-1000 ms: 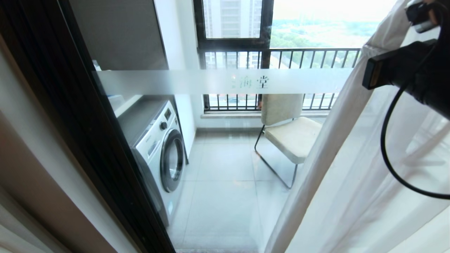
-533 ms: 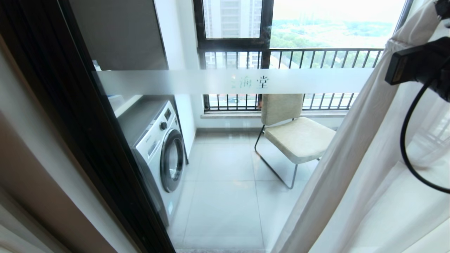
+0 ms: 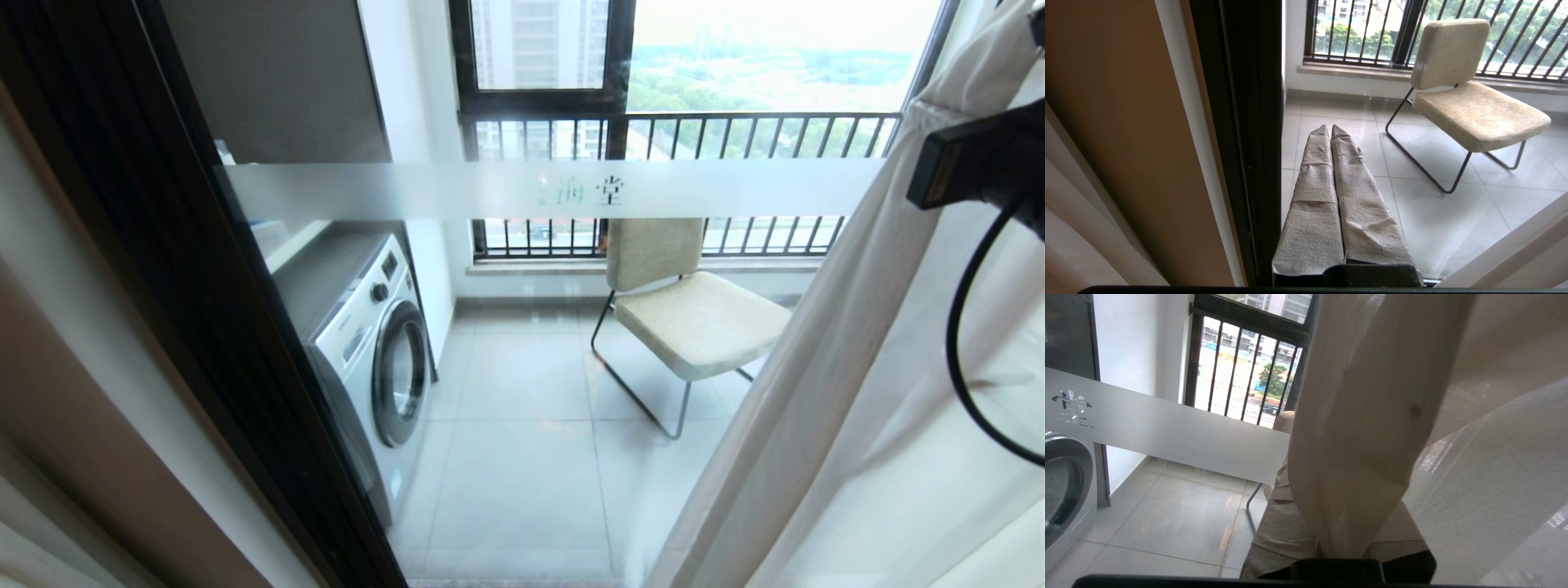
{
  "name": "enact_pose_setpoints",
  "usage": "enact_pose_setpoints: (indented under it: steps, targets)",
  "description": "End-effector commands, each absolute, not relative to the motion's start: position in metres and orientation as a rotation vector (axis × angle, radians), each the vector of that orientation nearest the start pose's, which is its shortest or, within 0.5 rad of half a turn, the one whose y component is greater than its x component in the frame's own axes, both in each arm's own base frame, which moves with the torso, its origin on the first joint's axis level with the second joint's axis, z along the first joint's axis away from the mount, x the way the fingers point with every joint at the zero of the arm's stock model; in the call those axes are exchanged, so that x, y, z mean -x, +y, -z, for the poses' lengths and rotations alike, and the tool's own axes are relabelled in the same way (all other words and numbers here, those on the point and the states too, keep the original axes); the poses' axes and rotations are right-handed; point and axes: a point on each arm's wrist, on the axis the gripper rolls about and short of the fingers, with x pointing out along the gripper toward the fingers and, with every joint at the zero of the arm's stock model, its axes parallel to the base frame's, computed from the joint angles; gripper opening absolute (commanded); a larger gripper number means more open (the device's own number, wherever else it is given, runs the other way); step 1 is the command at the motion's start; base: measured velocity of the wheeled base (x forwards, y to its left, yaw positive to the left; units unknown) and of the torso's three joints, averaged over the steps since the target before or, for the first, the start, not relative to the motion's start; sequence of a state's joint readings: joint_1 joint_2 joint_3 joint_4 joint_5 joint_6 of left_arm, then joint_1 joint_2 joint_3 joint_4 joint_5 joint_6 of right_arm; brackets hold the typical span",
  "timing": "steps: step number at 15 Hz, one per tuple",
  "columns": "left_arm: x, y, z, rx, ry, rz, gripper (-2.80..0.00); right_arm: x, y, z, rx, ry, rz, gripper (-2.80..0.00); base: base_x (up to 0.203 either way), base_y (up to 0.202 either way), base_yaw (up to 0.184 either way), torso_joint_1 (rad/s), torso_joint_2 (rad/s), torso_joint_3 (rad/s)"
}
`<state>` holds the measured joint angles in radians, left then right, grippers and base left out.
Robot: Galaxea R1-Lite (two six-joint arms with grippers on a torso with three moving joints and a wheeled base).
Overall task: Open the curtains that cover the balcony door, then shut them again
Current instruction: Close the inner curtains on both sides
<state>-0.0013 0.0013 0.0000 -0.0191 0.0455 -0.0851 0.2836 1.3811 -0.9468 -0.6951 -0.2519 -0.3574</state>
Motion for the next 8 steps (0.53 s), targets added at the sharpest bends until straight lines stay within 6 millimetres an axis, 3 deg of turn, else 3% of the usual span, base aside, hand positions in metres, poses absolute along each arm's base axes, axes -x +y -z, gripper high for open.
enact_pose_setpoints:
  steps: [1,8]
  targets:
    - [0.0228,0.0011,-0.0775,0.086,-0.021,-0.044,-2.80,-0.2218,0.0588,-0.3171,0.285,-0.262,0.017,0.00,0.000,0.000,0.000,0.000,0.00,0.000]
    - [0.0227,0.0011,-0.0776,0.085,-0.020,-0.044,-2.80,-0.2127,0.0562,-0.3205,0.282,-0.283,0.021,0.00,0.000,0.000,0.000,0.000,0.00,0.000]
